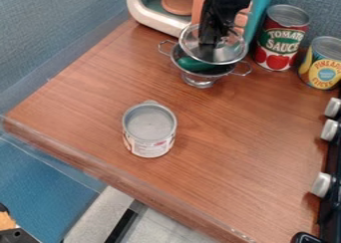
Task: Take the silver lid and place it over the soap strainer
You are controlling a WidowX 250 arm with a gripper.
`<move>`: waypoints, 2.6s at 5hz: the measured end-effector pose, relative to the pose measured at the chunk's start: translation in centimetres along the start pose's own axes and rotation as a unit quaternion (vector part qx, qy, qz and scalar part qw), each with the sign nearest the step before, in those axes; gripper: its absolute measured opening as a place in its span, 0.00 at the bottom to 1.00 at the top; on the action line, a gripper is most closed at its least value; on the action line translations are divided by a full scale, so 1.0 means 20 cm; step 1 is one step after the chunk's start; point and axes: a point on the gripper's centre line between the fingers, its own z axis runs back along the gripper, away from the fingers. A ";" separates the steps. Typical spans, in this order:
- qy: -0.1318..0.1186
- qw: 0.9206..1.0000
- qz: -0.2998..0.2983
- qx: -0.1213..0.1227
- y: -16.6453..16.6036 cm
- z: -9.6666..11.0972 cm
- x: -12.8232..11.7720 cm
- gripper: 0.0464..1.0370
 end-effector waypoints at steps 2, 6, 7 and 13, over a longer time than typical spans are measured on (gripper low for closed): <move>0.010 1.000 0.000 -0.010 0.03 -0.05 -0.03 0.00; 0.000 0.999 -0.023 -0.025 -0.01 -0.09 -0.01 0.00; -0.009 0.999 -0.025 -0.029 -0.03 -0.09 -0.01 0.03; -0.020 1.000 -0.008 -0.019 -0.04 0.02 -0.03 0.96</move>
